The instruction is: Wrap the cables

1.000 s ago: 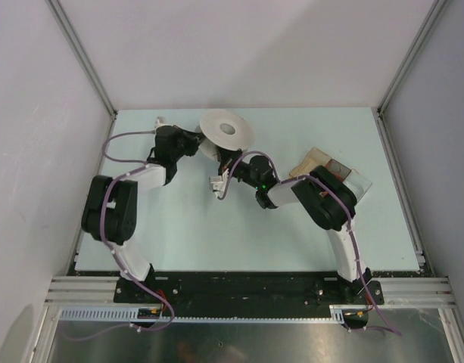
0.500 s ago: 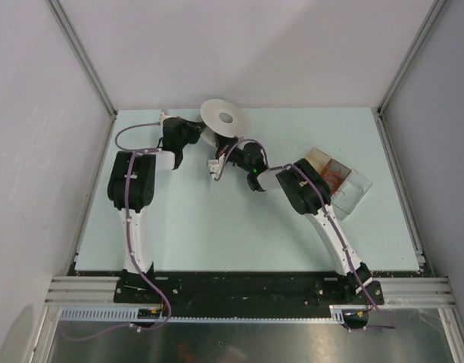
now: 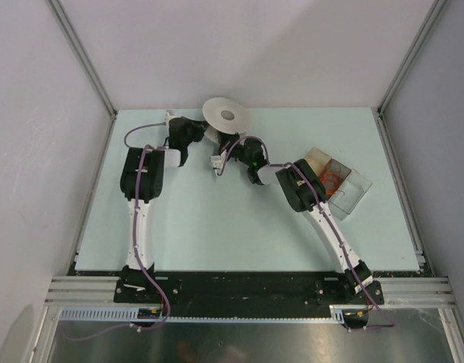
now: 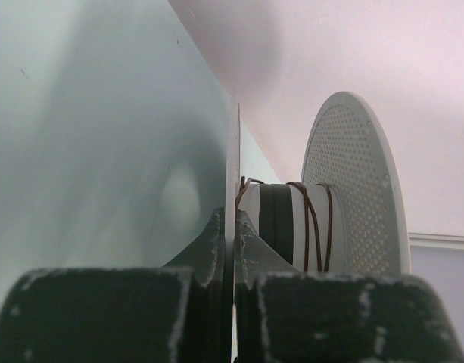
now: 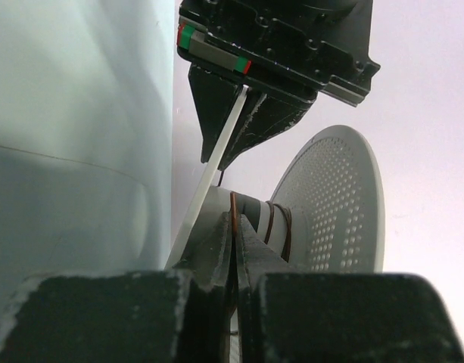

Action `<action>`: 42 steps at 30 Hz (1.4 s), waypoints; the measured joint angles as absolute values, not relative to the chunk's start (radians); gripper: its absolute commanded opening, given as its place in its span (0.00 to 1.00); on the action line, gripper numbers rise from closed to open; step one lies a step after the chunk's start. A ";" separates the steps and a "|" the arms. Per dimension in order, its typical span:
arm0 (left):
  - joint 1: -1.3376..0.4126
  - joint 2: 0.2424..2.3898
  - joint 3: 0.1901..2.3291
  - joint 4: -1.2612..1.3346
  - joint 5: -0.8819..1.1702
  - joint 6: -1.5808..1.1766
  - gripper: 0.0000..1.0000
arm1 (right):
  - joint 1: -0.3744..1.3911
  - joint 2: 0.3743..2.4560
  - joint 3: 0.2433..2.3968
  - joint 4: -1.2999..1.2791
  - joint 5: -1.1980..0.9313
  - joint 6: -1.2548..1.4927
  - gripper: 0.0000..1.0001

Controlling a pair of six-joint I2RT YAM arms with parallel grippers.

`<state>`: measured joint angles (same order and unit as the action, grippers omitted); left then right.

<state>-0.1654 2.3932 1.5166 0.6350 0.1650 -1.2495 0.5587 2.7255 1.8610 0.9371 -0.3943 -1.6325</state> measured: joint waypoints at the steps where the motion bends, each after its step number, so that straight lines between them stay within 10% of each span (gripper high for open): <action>1: -0.165 2.406 1.531 0.636 0.165 -1.250 0.08 | 0.556 2.740 1.884 0.931 -0.396 -1.637 0.00; 15: -0.221 2.391 1.407 0.597 0.397 -1.284 0.35 | 0.483 2.819 2.022 0.805 -0.309 -1.702 0.03; 24: -0.194 2.242 1.222 0.557 0.405 -1.281 0.43 | 0.485 2.814 1.987 0.859 -0.289 -1.707 0.46; 42: -0.194 2.087 1.061 0.533 0.404 -1.230 0.45 | 0.524 2.577 1.495 1.044 -0.277 -1.701 0.41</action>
<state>-0.1940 2.0869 1.0607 0.5327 0.4038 -1.2301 0.5240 2.5774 1.4948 1.0439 -0.2771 -1.7012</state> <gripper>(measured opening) 0.437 0.397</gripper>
